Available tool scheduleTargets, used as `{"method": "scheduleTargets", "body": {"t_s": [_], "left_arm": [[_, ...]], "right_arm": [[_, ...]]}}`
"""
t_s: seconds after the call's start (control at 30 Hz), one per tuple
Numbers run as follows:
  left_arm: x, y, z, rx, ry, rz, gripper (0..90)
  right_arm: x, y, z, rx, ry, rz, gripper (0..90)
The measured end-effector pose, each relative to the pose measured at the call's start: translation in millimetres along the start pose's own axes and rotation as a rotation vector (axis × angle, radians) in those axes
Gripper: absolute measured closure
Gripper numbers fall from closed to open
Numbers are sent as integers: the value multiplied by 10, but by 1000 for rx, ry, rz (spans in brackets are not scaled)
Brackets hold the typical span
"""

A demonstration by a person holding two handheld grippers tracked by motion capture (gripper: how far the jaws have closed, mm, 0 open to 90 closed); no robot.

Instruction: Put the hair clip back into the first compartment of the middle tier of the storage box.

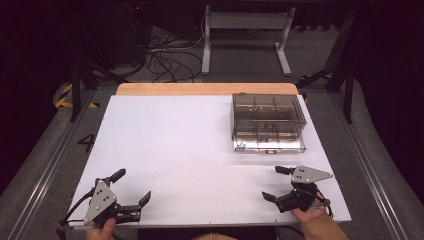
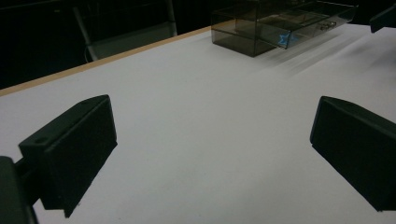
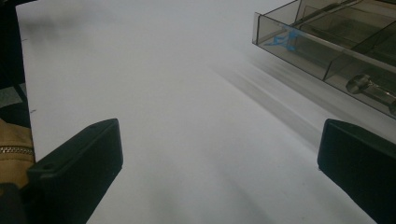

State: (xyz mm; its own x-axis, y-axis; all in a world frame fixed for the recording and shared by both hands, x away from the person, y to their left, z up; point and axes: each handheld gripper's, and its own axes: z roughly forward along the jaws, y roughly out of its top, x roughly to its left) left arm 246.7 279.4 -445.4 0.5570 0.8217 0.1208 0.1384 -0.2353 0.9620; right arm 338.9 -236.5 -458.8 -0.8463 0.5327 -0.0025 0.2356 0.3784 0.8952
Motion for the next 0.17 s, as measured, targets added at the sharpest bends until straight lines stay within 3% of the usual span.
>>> {"method": "scheduleTargets", "body": {"t_s": [0.17], "left_arm": [[1, -5, 4, -11, -3, 12, 11]], "right_arm": [[2, 2, -2, -3, 0, -4, 7]]}}
